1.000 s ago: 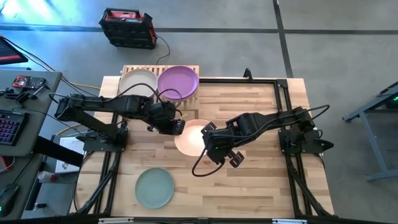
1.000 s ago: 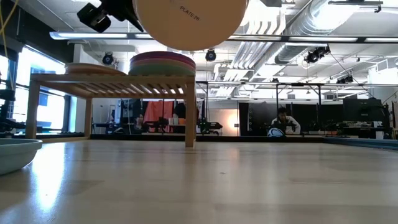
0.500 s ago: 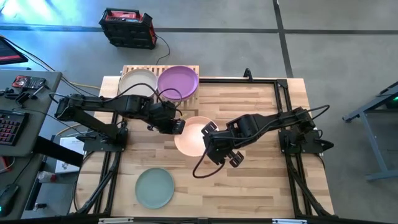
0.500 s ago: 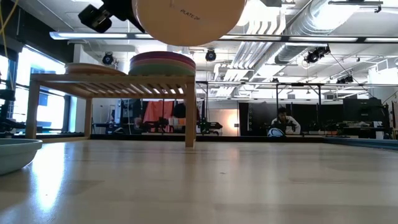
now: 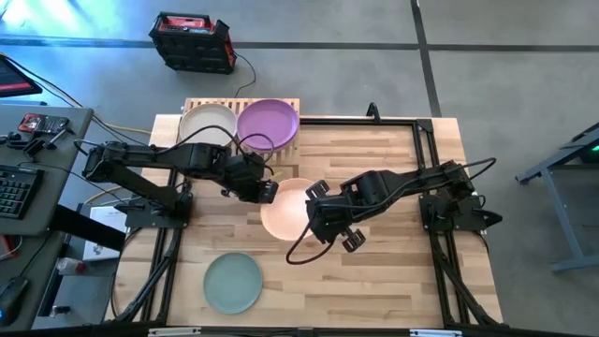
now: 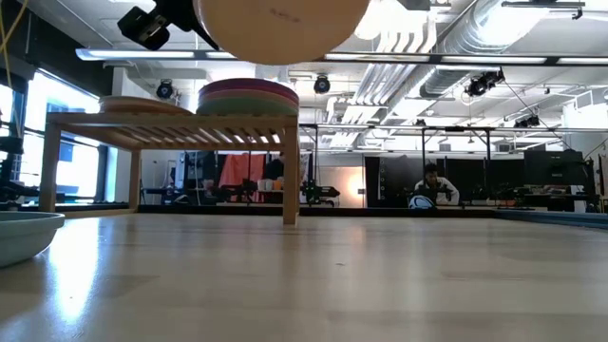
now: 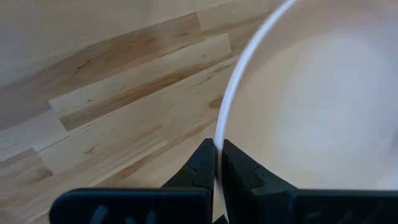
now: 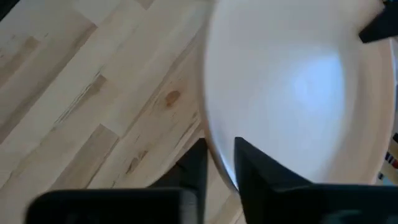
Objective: Place and stack plates onto a shelf
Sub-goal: Stack the light brown plate on top of the gray plate on the shelf
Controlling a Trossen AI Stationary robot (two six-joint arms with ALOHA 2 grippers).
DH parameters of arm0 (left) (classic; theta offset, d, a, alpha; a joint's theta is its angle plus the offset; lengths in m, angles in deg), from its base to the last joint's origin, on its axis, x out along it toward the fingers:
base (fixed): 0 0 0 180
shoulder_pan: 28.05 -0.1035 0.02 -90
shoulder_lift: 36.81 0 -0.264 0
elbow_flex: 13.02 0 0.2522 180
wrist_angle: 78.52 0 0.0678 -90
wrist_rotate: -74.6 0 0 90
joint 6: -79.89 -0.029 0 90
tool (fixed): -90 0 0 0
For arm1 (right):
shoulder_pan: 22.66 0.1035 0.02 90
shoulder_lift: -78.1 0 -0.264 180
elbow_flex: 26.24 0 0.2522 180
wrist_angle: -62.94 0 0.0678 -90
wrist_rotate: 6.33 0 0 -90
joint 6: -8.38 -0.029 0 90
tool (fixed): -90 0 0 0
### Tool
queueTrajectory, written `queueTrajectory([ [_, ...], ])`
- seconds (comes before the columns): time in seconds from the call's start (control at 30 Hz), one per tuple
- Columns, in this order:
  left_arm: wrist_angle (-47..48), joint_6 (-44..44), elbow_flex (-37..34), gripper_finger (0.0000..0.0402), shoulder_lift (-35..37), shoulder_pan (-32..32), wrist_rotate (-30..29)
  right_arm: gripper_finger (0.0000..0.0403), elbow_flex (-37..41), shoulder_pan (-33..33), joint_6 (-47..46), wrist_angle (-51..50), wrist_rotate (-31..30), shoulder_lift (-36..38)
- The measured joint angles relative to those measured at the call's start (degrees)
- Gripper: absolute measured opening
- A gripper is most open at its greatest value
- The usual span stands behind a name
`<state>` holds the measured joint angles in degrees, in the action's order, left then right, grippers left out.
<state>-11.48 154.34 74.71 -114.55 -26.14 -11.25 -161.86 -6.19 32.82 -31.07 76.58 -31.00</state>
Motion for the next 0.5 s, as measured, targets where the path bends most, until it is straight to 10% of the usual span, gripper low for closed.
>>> queueTrajectory([
  [0.5, 4.6, -0.7, 0.0, 0.0001, 1.0, 0.0, 0.2, 0.0158, 0.0, 0.0, -2.6, -3.9, -2.0, 0.0],
])
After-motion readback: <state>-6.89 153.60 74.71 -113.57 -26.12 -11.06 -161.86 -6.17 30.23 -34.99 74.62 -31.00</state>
